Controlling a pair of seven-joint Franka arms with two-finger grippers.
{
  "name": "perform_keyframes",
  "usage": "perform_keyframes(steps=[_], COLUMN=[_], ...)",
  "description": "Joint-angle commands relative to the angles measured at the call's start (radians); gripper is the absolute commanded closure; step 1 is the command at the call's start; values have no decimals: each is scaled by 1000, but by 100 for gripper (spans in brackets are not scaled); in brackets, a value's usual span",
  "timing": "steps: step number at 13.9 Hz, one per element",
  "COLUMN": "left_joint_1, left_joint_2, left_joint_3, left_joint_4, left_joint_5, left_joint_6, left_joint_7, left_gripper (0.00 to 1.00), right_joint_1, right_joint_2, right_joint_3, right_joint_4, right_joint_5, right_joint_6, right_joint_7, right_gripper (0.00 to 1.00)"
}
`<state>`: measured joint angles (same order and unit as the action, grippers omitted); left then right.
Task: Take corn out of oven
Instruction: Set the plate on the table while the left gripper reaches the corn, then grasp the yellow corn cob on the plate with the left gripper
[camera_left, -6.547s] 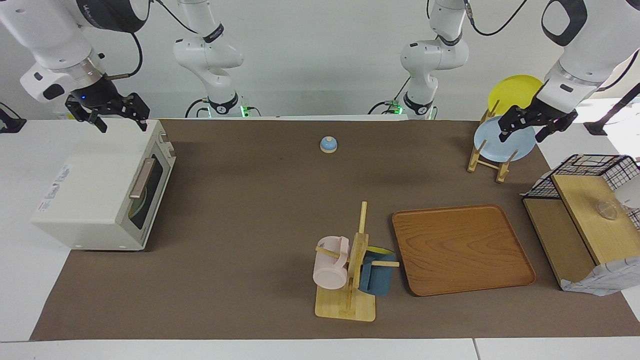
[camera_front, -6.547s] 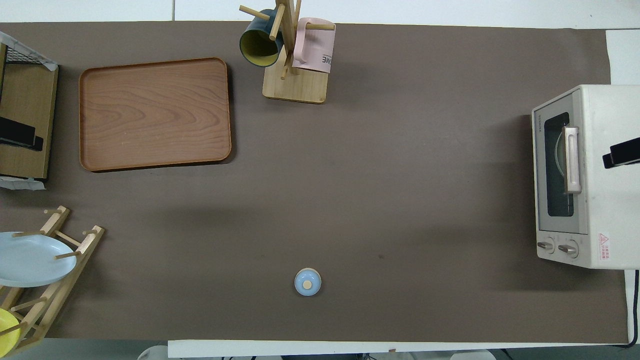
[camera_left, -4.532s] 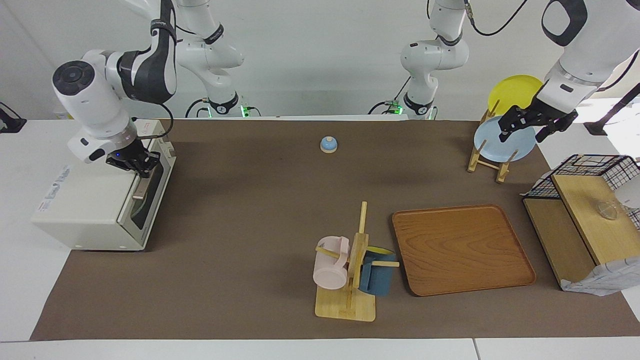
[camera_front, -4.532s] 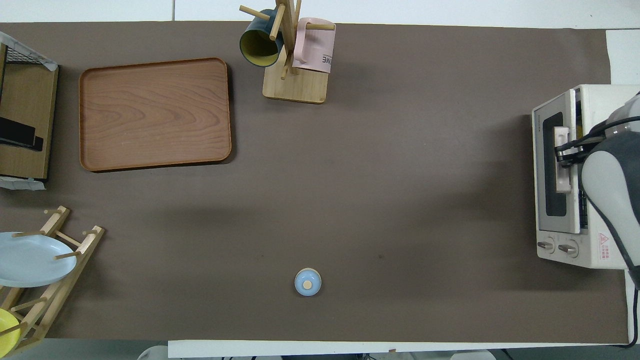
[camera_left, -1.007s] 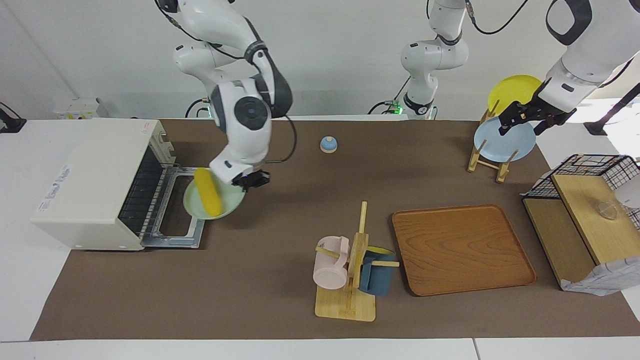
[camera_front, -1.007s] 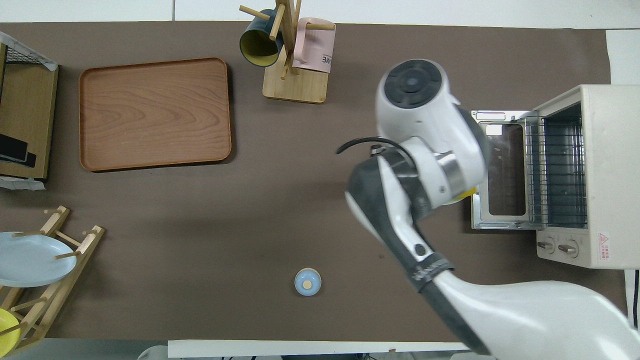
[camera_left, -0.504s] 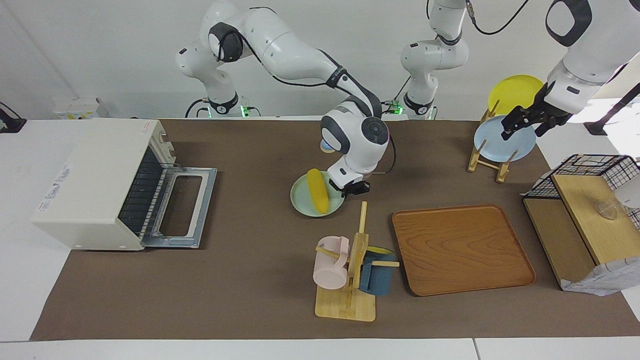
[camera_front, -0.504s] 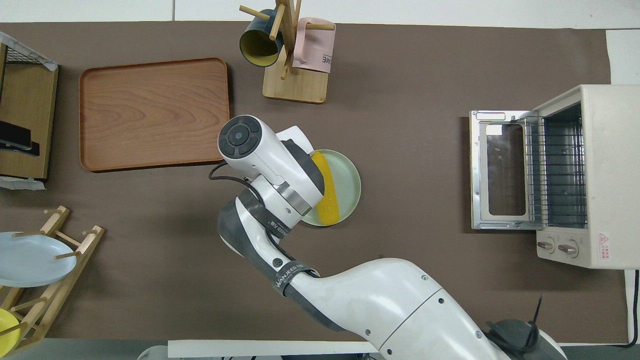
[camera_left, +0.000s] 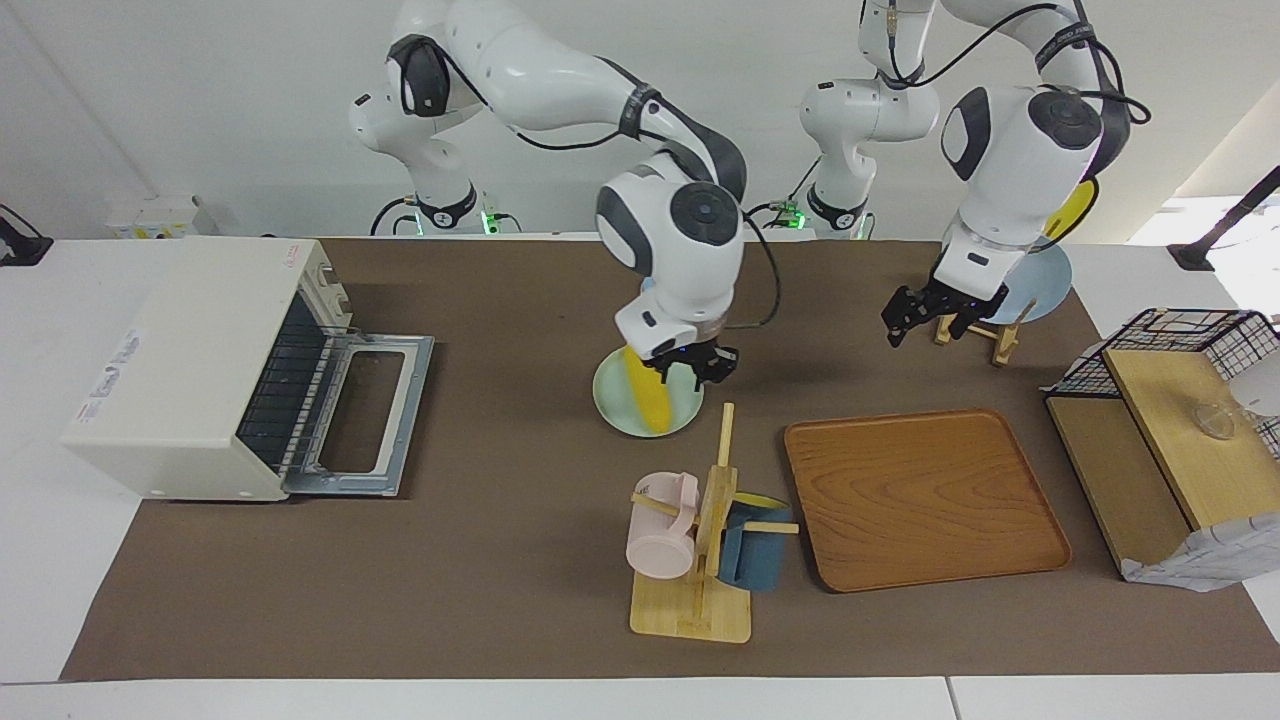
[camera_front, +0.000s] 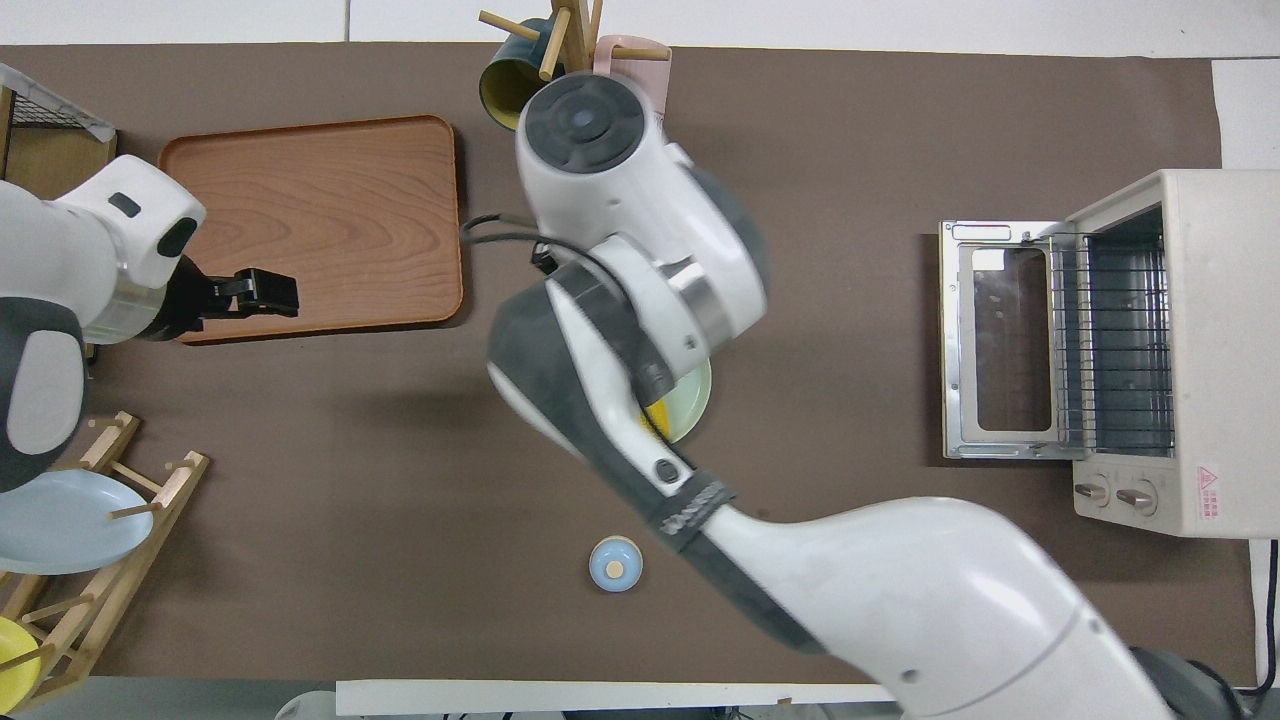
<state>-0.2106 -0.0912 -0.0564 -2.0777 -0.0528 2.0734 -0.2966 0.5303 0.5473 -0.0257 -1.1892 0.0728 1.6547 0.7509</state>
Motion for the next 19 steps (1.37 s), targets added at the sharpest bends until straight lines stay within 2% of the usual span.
perform_keyframes(steps=[1,2,3,6,7,11,12,13,14,15,17,19], left_joint_1=[-241,-310,-369,-482,-501,-566,-576,-573,-567,-564,-556,-473], left_joint_2=[120,167,206,272,303,422,430,432,433,433,432,427], left_joint_3=[13,15,13,13,13,16,18,16,16,16,26,55], left_joint_4=[-27,-13,-3,11,31,123,125,125,122,119,148,229], left_joint_5=[-10,-9,-7,-7,-7,-2,-1,7,36,47,51,80], left_joint_6=[216,259,275,352,355,381,392,387,386,383,340,213], left_joint_7=[-299,-399,-462,-594,-611,-697,-696,-687,-681,-681,-677,-612], left_gripper=[0,0,0,0,0,1,19,64,90,99,100,100], right_joint_1=[-157,-179,-200,-292,-321,-371,-372,-377,-380,-386,-388,-386], right_joint_2=[-179,-203,-237,-297,-300,-282,-283,-286,-288,-291,-291,-293], right_joint_3=[21,20,21,21,21,21,21,21,21,21,21,21], right_joint_4=[-327,-411,-502,-740,-777,-814,-831,-842,-854,-859,-859,-856], right_joint_5=[2,-27,-85,-130,-130,-166,-171,-195,-217,-223,-258,-320], right_joint_6=[98,152,228,426,463,487,490,496,499,502,493,482], right_joint_7=[-238,-286,-327,-451,-484,-562,-567,-565,-565,-565,-568,-578], right_gripper=[86,96,99,100,100,100,100,100,100,100,100,100])
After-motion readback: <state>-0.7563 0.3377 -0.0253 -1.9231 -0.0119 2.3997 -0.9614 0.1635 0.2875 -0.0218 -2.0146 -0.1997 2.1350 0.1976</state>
